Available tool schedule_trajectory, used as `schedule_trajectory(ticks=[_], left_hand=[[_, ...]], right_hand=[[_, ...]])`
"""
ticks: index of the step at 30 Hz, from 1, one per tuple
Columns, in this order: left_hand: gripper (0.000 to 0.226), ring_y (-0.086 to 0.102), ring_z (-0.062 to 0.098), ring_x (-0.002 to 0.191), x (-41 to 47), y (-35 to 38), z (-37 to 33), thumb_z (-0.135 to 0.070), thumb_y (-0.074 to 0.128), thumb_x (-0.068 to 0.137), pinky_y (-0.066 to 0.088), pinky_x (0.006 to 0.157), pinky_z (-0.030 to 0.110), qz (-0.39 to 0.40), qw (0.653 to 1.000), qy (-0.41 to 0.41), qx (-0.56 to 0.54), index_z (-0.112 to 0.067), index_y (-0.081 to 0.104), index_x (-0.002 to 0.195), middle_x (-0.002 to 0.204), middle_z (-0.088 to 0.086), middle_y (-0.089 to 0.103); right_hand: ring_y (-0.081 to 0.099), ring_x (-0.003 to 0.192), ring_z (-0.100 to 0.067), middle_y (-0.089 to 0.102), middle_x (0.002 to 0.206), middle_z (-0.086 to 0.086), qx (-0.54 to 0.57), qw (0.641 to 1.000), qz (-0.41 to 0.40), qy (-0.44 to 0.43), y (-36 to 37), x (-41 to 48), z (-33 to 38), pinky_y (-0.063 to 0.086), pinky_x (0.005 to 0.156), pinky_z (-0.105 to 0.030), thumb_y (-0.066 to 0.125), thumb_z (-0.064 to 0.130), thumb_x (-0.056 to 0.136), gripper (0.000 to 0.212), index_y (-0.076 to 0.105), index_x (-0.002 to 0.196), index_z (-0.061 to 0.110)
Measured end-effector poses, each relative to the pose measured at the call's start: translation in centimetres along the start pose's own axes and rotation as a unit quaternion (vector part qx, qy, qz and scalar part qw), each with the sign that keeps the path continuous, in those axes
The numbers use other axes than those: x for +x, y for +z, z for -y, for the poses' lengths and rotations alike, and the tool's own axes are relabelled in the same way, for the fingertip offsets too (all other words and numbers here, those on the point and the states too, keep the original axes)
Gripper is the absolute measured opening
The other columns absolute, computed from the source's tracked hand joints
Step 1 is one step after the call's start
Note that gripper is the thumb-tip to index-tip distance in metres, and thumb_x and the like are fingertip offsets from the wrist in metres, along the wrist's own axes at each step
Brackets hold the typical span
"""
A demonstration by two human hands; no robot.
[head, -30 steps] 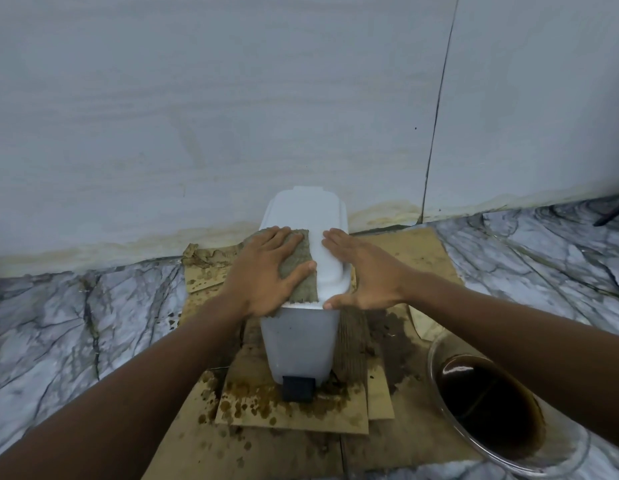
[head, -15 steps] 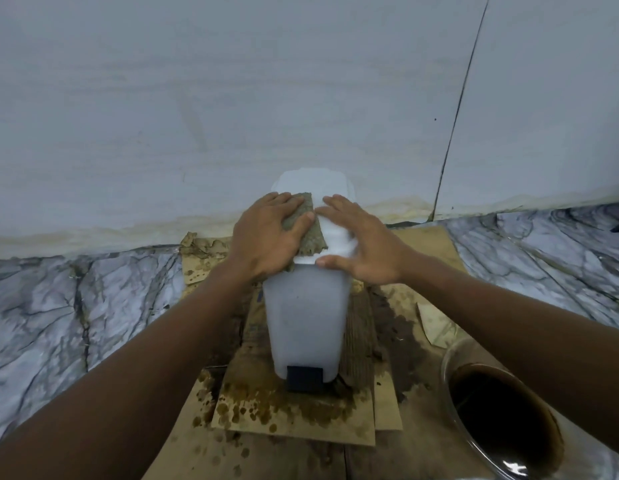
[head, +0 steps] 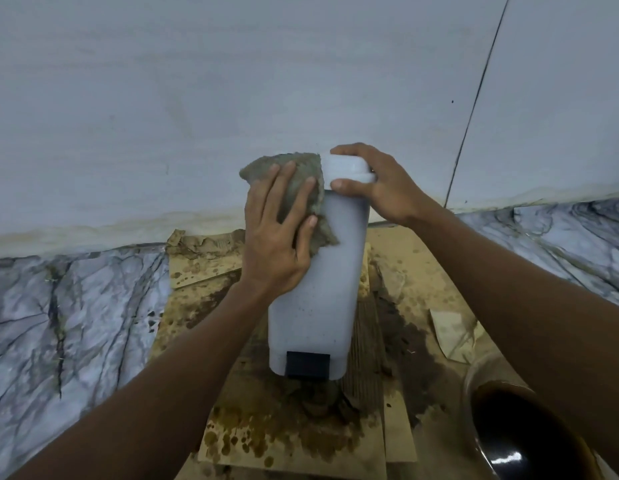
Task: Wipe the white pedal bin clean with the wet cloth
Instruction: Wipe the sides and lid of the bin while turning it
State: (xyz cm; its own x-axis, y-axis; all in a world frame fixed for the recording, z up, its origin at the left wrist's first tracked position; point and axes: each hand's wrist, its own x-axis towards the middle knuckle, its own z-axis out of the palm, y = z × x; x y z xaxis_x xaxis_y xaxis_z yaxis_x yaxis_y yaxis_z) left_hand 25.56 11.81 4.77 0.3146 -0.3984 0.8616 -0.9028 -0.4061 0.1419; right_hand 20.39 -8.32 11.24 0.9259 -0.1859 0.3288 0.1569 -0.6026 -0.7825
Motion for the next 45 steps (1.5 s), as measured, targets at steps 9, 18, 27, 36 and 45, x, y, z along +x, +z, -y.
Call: schedule_trajectory(ticks=[9,18,27,36,45], left_hand=[[0.073,0.009,0.036,0.153,-3.0,2.9,0.7,-0.036,0.053,0.098,0.011,0.124,0.047,0.061,0.994,-0.08,0.048,-0.002,0.024,0.157,0.165,0.021,0.011],[0.069,0.0,0.033,0.155,-1.6,4.4,-2.6,-0.04,0.035,0.105,0.006,0.126,0.051,0.124,0.983,-0.03,0.133,-0.003,0.012,0.159,0.167,0.019,0.003],[0.075,-0.001,0.022,0.156,-2.2,3.5,-0.3,-0.04,0.041,0.105,0.02,0.124,0.052,0.049,0.976,-0.207,-0.04,-0.008,0.002,0.16,0.169,0.01,0.0],[0.078,0.015,0.03,0.153,1.2,4.5,-2.2,-0.051,0.031,0.104,0.018,0.123,0.047,0.013,0.947,-0.32,0.011,0.0,0.007,0.158,0.166,0.018,0.013],[0.074,0.0,0.035,0.155,-0.6,6.0,-4.3,-0.043,0.035,0.105,0.006,0.125,0.052,0.12,0.98,-0.074,0.144,0.003,0.01,0.157,0.166,0.023,0.005]], right_hand=[[0.061,0.112,-0.015,0.063,0.126,0.004,0.046,0.999,-0.014,0.013,0.0,2.7,-1.1,0.05,0.09,-0.029,0.073,0.047,0.072,0.05,0.063,0.117,0.027],[0.058,0.118,-0.011,0.063,0.129,0.008,0.056,0.997,-0.036,-0.026,0.1,2.6,-1.3,0.049,0.102,-0.035,0.075,0.043,0.074,0.049,0.067,0.12,0.03],[0.062,0.112,-0.012,0.064,0.125,0.006,0.091,0.995,-0.037,0.018,0.1,2.5,-0.9,0.052,0.098,-0.036,0.072,0.04,0.076,0.044,0.067,0.118,0.032],[0.06,0.114,-0.007,0.062,0.126,0.009,0.085,0.995,-0.045,0.02,0.9,2.4,-0.3,0.05,0.102,-0.034,0.072,0.041,0.075,0.045,0.066,0.12,0.034],[0.056,0.119,-0.009,0.06,0.129,0.009,0.077,0.996,-0.034,0.022,0.5,2.3,-0.1,0.047,0.102,-0.03,0.07,0.038,0.078,0.044,0.065,0.122,0.033]])
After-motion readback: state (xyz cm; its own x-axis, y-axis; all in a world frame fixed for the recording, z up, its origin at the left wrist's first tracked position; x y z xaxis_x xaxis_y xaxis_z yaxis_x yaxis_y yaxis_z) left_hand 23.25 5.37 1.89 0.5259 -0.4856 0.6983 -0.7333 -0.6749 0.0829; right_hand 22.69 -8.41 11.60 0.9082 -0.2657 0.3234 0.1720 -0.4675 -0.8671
